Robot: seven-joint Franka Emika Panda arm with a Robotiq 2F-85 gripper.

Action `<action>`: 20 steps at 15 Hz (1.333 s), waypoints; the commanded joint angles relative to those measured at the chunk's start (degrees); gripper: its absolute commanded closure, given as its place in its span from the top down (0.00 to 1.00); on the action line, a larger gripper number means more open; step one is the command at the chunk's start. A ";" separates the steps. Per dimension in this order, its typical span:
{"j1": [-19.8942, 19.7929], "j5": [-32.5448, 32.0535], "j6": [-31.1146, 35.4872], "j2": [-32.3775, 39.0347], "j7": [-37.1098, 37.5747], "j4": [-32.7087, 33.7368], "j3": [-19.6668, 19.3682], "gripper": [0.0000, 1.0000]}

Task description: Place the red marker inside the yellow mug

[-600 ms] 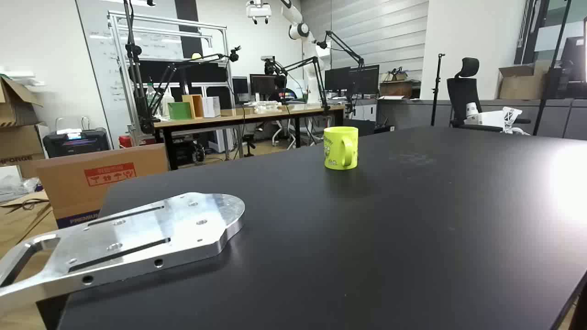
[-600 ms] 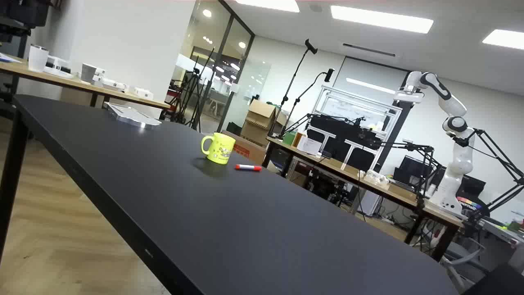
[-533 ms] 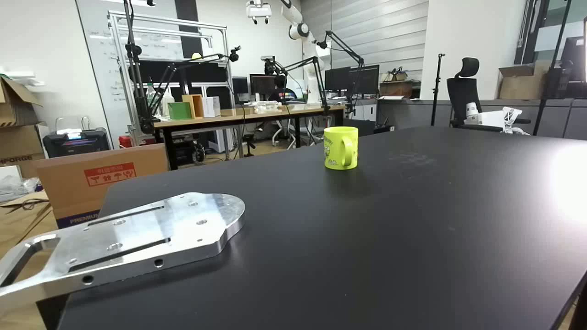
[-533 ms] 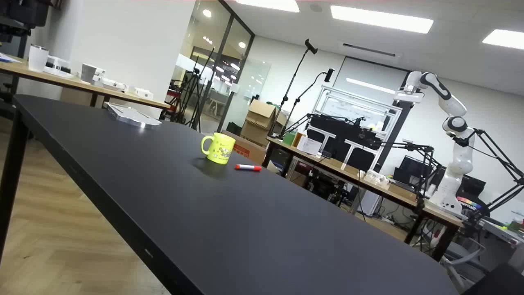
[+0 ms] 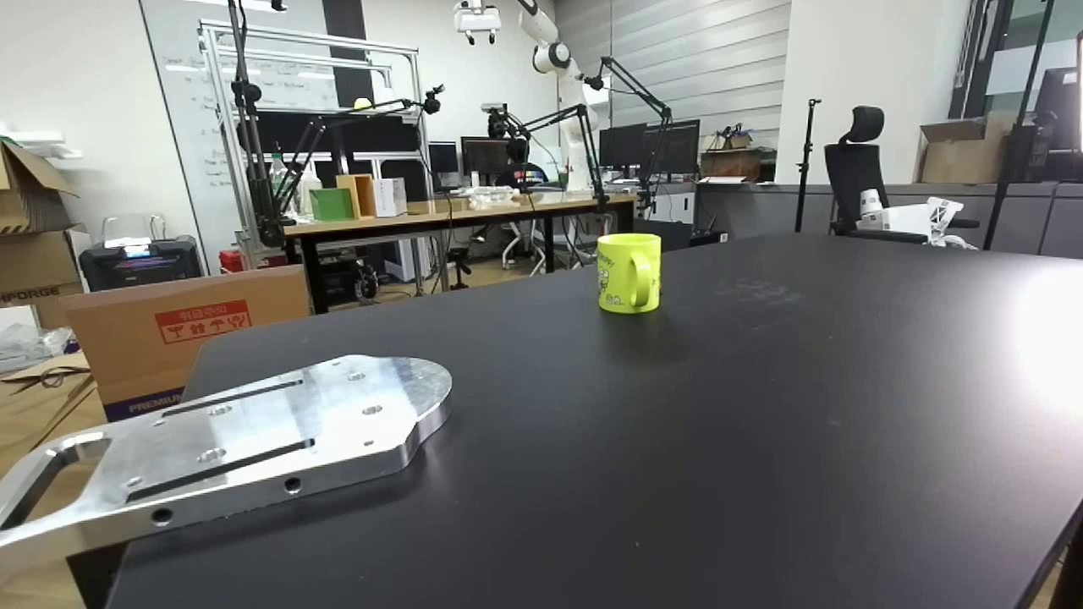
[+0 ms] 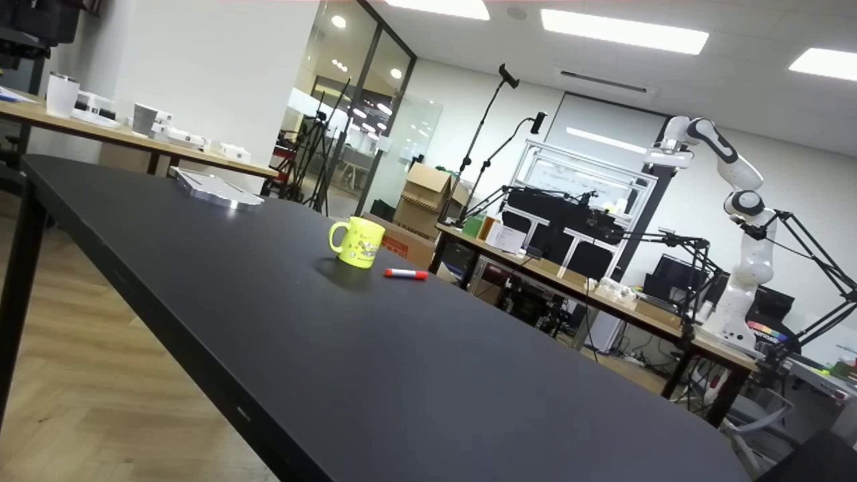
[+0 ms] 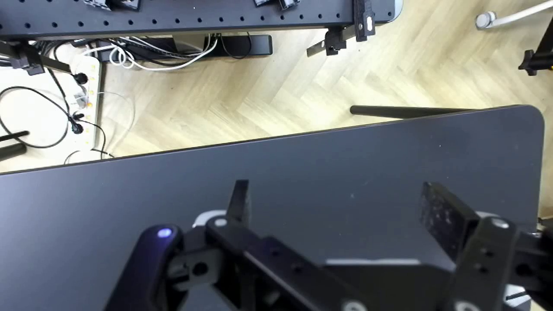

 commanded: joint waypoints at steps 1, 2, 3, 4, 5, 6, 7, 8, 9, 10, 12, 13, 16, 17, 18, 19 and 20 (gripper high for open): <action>-0.73 0.31 -0.18 0.07 -0.34 0.10 0.60 1.00; -0.73 0.31 -0.18 0.07 -0.34 0.10 0.60 1.00; -0.73 0.31 -0.18 0.07 -0.34 0.10 0.60 1.00; -0.73 0.31 -0.18 0.07 -0.34 0.10 0.60 1.00; -0.73 0.31 -0.18 0.07 -0.34 0.10 0.60 1.00; -0.73 0.31 -0.18 0.07 -0.34 0.10 0.60 1.00; -0.73 0.31 -0.18 0.07 -0.34 0.10 0.60 1.00; -0.73 0.31 -0.18 0.07 -0.34 0.10 0.60 1.00; -0.73 0.31 -0.18 0.07 -0.34 0.10 0.60 1.00; -0.73 0.31 -0.18 0.07 -0.34 0.10 0.60 1.00; -0.73 0.31 -0.18 0.07 -0.35 0.10 0.60 1.00; -0.73 0.31 -0.18 0.07 -0.34 0.10 0.60 1.00; -2.29 -2.86 6.82 1.62 -0.64 0.97 1.01 1.00; -3.10 -3.84 10.12 3.22 -0.10 2.03 0.82 1.00; -3.79 -4.74 13.50 4.64 0.33 2.80 0.67 1.00; -4.47 -5.48 16.27 6.80 0.39 4.21 0.21 1.00; -5.37 -6.49 19.49 8.52 1.38 5.19 0.36 1.00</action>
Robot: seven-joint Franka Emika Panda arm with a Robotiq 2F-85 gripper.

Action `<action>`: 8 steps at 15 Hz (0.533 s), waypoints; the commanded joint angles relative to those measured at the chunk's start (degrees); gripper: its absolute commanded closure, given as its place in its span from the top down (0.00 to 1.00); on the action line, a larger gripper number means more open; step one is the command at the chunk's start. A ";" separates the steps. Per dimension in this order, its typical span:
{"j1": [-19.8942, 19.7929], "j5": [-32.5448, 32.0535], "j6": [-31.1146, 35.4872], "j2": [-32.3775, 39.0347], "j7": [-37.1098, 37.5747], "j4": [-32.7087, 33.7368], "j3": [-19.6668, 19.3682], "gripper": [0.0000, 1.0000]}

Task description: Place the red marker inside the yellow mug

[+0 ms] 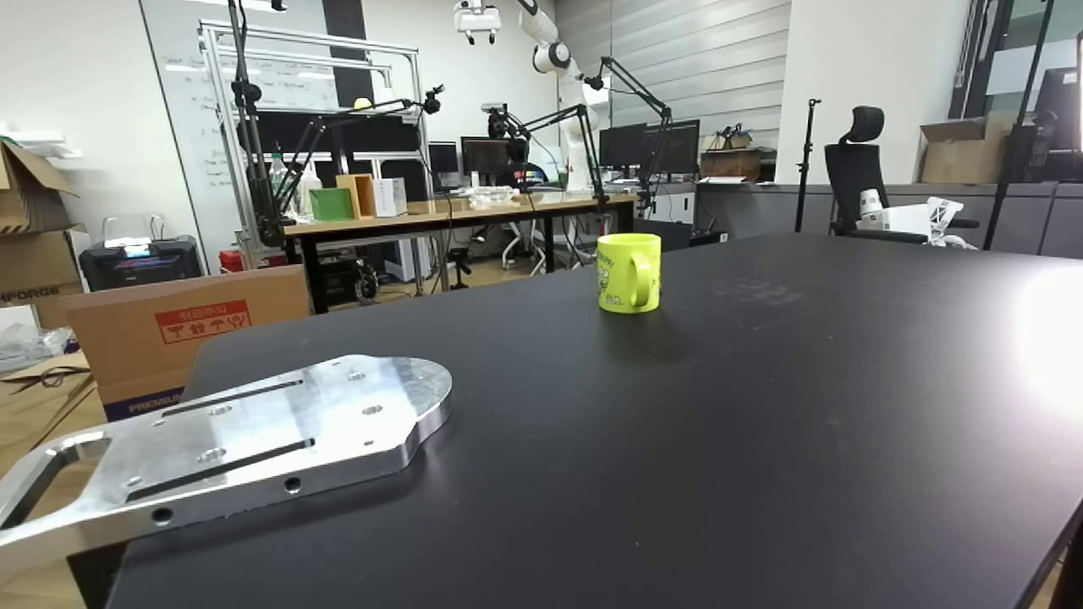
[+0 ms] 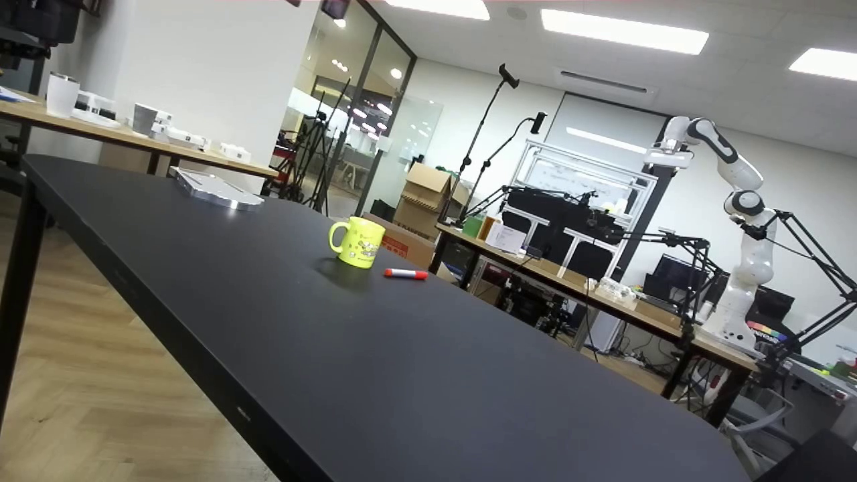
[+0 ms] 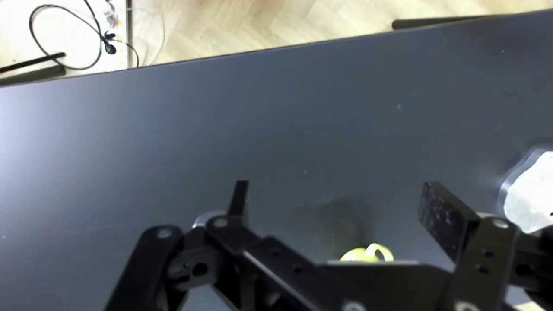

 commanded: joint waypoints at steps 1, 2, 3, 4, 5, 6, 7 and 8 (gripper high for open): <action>-2.80 -3.18 8.11 7.77 2.05 5.84 -0.08 1.00; -3.54 -4.07 10.94 9.61 2.71 7.06 0.04 1.00; -4.27 -4.87 12.92 12.01 3.72 8.97 0.15 1.00; -4.84 -5.71 14.66 14.16 4.65 10.75 0.27 1.00; -5.30 -6.30 15.58 16.70 5.62 13.07 0.24 1.00; -5.85 -7.20 15.89 18.90 7.04 15.24 0.36 1.00; -6.04 -7.55 14.85 20.72 8.09 17.35 0.21 1.00; -6.23 -8.11 13.95 21.89 9.15 18.78 0.14 1.00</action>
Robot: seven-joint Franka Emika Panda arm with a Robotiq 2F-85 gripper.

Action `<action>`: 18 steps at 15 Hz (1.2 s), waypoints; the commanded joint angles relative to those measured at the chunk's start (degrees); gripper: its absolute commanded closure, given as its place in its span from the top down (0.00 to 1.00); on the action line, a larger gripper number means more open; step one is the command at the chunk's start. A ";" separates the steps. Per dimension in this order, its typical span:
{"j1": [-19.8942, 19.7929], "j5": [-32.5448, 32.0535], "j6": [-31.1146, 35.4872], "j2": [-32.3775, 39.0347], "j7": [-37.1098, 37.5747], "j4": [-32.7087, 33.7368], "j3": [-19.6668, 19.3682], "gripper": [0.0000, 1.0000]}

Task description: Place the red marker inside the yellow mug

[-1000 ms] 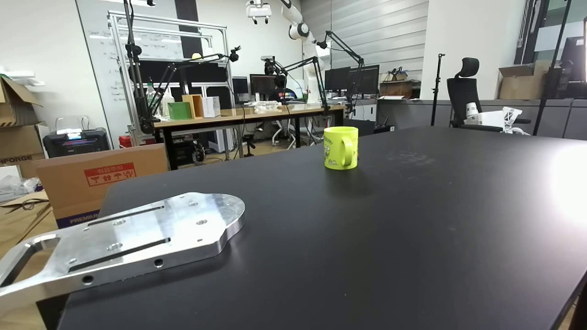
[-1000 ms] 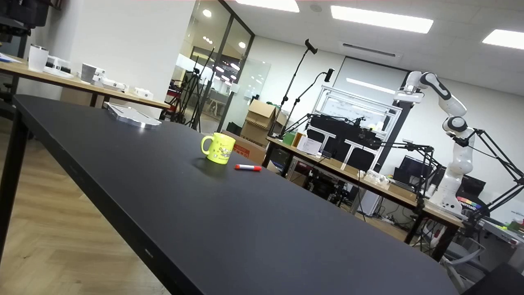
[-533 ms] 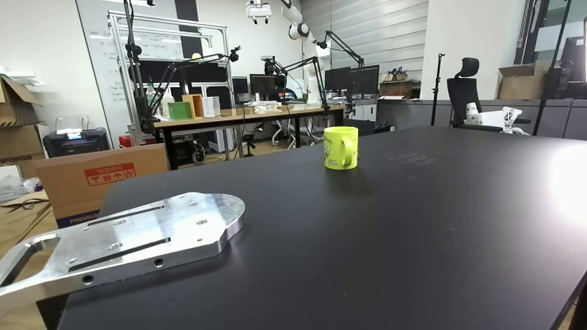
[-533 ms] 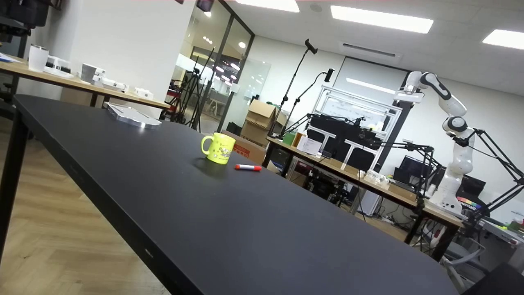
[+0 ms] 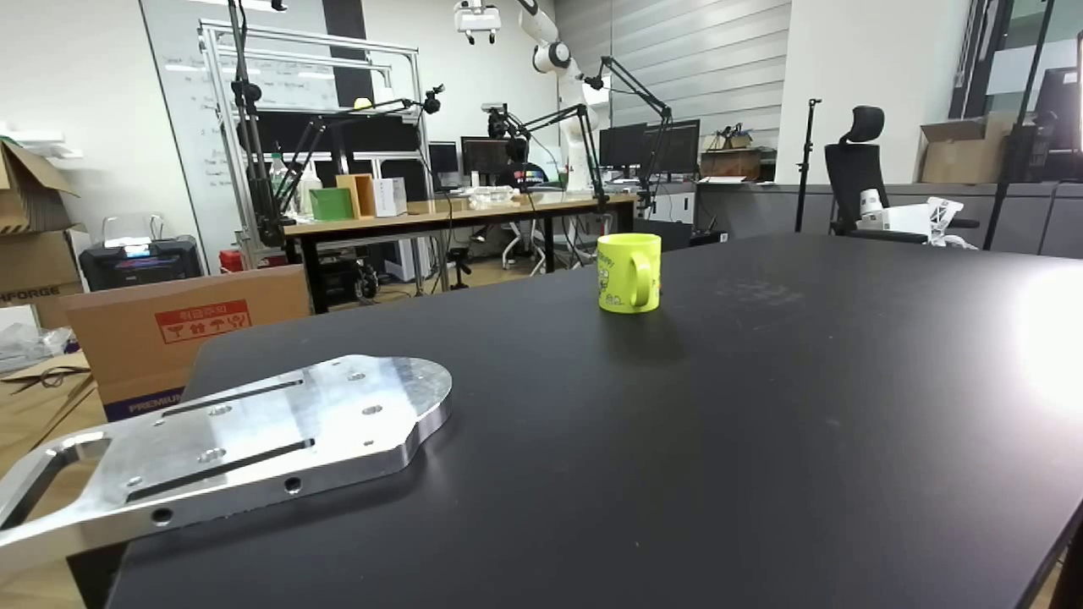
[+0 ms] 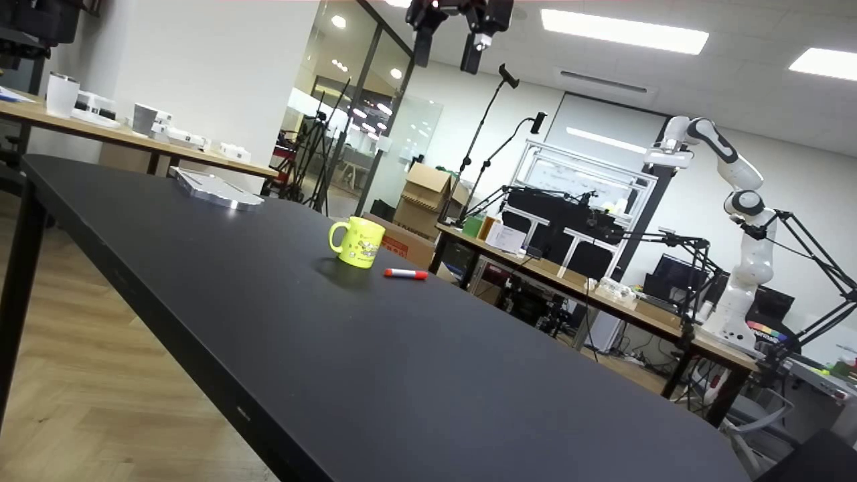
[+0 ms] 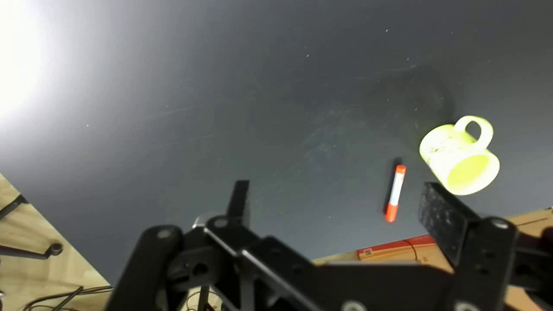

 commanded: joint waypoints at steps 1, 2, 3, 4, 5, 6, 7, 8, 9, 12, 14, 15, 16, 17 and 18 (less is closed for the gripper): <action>0.29 -0.73 -0.28 2.00 1.17 2.04 -0.56 1.00; 0.14 -0.90 -0.39 3.73 1.81 3.68 -0.59 1.00; 0.07 -0.97 -0.47 4.98 2.19 4.81 -0.62 1.00; 0.06 -1.04 -0.53 5.67 2.43 5.45 -0.62 1.00; 0.07 -1.08 -0.61 5.95 2.53 5.72 -0.62 1.00; 0.06 -1.11 -0.73 5.96 2.57 5.80 -0.62 1.00; 0.06 -1.15 -0.87 5.94 2.61 5.86 -0.62 1.00; 0.06 -1.16 -0.98 5.93 2.63 5.91 -0.62 1.00; 0.06 -1.18 -1.02 5.93 2.65 5.94 -0.61 1.00; -0.21 -2.13 0.32 7.07 3.42 6.83 -0.49 1.00; -0.31 -1.74 3.76 11.12 3.35 10.04 -0.90 1.00; -0.47 -1.79 5.38 13.44 4.34 11.80 -0.98 1.00; -0.42 -1.45 7.17 17.05 4.50 14.49 -1.22 1.00; -0.31 -1.25 8.07 20.15 4.38 17.14 -1.43 1.00; -0.27 -1.47 9.04 23.88 5.17 20.32 -1.54 1.00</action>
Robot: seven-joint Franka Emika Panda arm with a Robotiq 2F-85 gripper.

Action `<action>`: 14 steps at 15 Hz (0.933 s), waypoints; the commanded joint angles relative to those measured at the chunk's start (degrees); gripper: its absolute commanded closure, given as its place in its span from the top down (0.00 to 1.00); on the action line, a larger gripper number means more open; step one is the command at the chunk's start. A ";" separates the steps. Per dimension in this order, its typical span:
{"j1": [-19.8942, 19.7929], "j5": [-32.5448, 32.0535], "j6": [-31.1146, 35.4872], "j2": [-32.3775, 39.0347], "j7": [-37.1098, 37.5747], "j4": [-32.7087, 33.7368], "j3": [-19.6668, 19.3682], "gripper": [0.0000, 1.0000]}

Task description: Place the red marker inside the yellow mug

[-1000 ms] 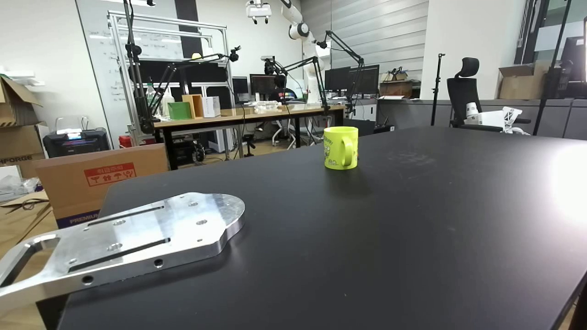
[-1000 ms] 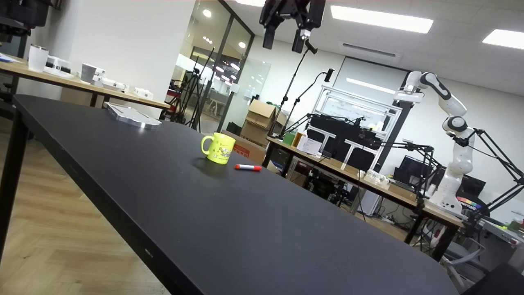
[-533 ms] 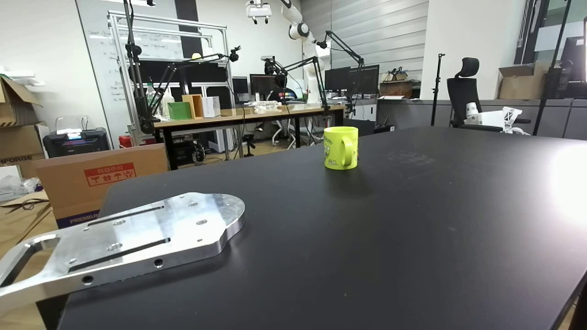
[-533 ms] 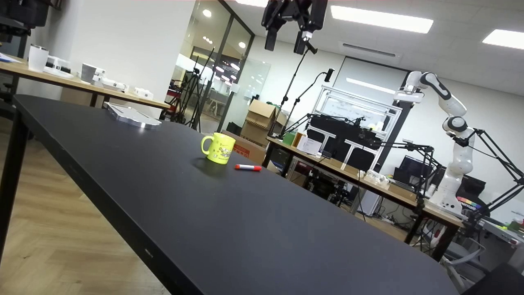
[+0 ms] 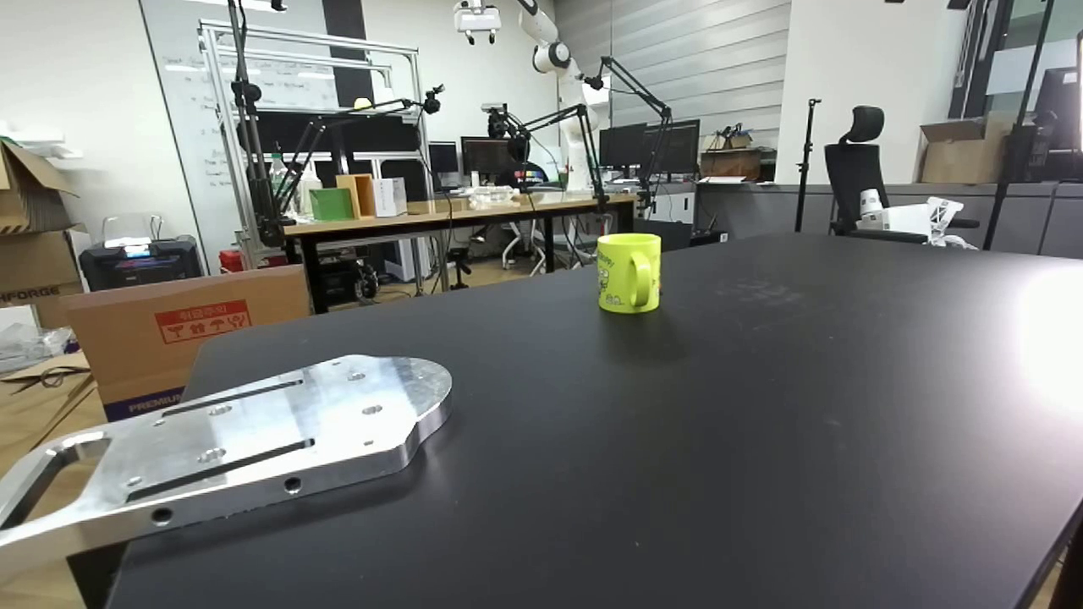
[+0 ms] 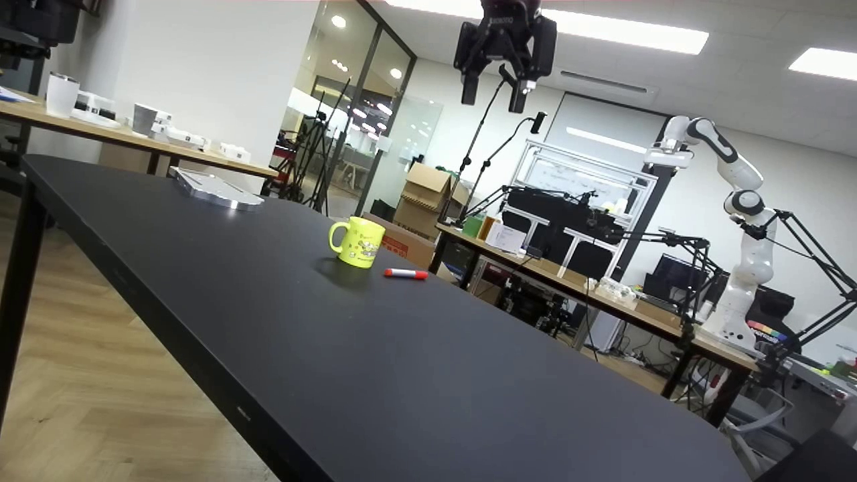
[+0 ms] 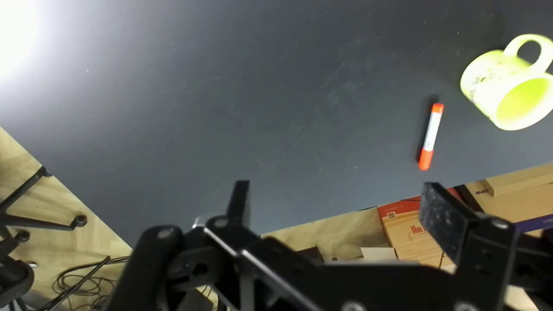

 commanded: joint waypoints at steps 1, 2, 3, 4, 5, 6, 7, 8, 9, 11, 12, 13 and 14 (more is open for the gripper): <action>0.41 -1.14 2.08 14.00 4.01 12.95 -0.70 1.00; 0.72 -0.60 1.54 17.23 4.26 16.33 -0.80 1.00; 1.17 -0.97 1.65 20.36 5.54 19.31 -0.84 1.00; 1.66 -0.80 1.32 23.29 6.25 22.44 -0.83 1.00; 2.33 -0.81 1.09 26.18 6.98 25.58 -0.76 1.00; 3.00 -0.68 1.10 28.92 7.54 28.76 -0.67 1.00; 3.89 -0.86 0.96 31.60 8.44 31.89 -0.69 1.00; 4.61 -0.53 0.45 34.01 8.78 35.00 -0.51 1.00; 5.43 -0.29 0.03 36.35 9.28 38.01 -0.28 1.00; 7.30 -0.22 -1.16 40.75 10.70 43.99 -0.08 1.00; 8.16 0.00 -2.01 42.85 11.22 46.98 0.20 1.00; 9.00 0.16 -3.41 44.69 11.52 49.89 0.52 1.00; 9.72 0.09 -4.67 46.45 11.74 52.77 0.68 1.00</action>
